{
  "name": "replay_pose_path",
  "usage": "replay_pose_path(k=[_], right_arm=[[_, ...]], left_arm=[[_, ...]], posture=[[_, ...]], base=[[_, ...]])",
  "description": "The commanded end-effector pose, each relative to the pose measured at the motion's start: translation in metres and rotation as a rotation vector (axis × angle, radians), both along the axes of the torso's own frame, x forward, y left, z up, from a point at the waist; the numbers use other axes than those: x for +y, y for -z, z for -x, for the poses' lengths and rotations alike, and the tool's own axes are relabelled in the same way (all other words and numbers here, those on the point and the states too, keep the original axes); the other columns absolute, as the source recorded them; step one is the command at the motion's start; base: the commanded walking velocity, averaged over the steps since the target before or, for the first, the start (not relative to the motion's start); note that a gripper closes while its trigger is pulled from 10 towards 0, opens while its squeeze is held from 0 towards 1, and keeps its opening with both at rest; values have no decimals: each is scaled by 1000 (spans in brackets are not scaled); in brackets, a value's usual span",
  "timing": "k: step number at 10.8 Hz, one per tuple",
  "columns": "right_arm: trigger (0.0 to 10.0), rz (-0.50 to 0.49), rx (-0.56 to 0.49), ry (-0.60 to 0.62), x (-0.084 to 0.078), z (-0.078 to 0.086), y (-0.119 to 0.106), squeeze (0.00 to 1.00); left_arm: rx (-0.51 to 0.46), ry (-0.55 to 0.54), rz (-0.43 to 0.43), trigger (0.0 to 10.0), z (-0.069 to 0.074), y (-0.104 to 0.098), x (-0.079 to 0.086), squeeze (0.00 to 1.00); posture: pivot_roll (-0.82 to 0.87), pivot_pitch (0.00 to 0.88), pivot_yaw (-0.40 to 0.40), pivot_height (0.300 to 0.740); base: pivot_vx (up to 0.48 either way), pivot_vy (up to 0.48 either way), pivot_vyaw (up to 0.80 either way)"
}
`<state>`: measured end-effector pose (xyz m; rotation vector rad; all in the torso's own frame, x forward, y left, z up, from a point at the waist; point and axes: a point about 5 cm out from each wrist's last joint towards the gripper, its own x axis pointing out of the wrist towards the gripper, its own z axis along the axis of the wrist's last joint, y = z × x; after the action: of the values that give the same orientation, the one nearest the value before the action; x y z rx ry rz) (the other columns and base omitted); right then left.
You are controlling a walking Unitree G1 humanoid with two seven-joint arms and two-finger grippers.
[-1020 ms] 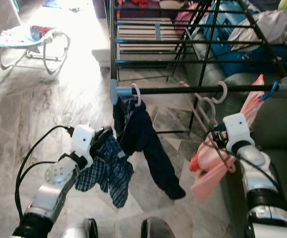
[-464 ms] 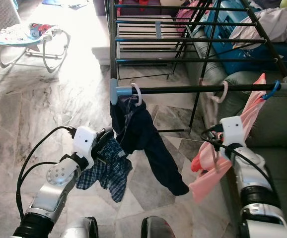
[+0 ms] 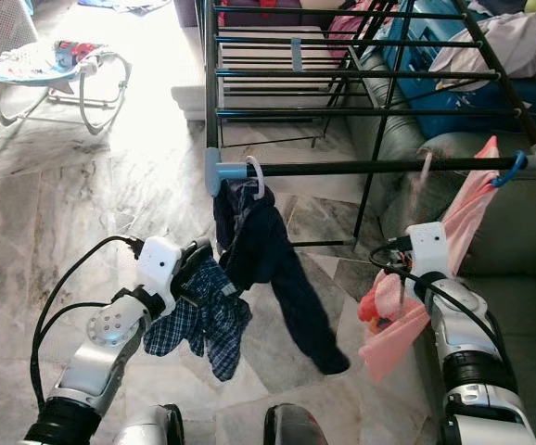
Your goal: Hang hanger
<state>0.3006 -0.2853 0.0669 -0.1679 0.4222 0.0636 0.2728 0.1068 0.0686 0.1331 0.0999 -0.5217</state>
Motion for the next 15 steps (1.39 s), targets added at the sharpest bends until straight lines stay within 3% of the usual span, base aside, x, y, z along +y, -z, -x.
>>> replay_pose_path(k=[1, 7, 10, 11, 12, 13, 15], right_arm=[[0, 13, 0, 9, -5, 2, -1, 0], [0, 36, -3, -13, -2, 2, 0, 0], [0, 76, -186, 39, -7, 0, -21, 0], [1137, 77, -278, 86, -6, 10, -22, 0], [10000, 9, -367, 171, -1, 21, -20, 0], [10000, -65, -393, 246, 3, 32, -11, 0], [10000, -108, -324, 267, 23, 50, 15, 0]], left_arm=[[-4, 9, -12, 10000, -1, -1, -3, 0], [0, 14, -18, 10000, -1, 0, -3, 0], [-5, -25, -19, 10000, -2, 1, 0, 0], [-8, -75, -27, 10000, -3, 1, 4, 0], [-9, -121, -42, 10000, -3, 3, 11, 0], [10, -159, -44, 10000, 1, 9, 22, 0], [41, -213, -73, 10000, 5, 18, 42, 0]], posture=[[-75, 130, -50, 740], [-75, 130, -47, 740], [-75, 128, -48, 740], [-72, 131, -54, 740], [-76, 134, -52, 740], [-78, 134, -49, 740], [-65, 132, -49, 740]], base=[[0, 0, 0], [0, 0, 0], [0, 0, 0], [0, 0, 0], [0, 0, 0], [0, 0, 0], [0, 0, 0]])
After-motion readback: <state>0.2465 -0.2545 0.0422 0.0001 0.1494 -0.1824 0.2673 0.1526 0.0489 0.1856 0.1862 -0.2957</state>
